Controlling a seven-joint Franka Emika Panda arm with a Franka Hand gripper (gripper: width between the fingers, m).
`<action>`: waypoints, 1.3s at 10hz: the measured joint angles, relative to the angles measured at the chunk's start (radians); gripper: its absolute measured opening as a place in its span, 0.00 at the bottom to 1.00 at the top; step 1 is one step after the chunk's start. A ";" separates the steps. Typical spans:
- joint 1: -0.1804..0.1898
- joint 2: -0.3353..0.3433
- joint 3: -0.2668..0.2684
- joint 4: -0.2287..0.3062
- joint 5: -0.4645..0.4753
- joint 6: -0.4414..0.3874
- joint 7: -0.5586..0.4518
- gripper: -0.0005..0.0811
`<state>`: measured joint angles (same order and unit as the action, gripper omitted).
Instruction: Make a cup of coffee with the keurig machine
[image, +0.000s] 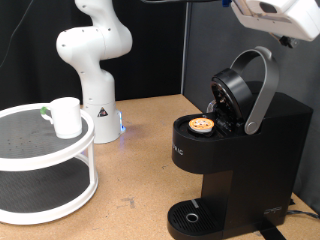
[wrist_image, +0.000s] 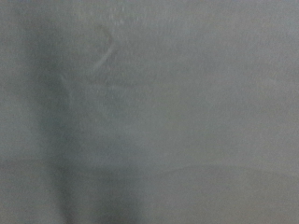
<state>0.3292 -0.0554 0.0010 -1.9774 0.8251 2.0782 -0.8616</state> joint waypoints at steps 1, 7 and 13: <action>-0.001 0.003 0.000 -0.004 -0.010 0.000 0.002 0.13; -0.015 -0.005 -0.007 -0.034 -0.020 0.013 -0.033 0.01; -0.034 -0.061 -0.046 -0.083 -0.009 -0.046 -0.125 0.01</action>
<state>0.2948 -0.1166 -0.0451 -2.0607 0.8156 2.0324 -0.9869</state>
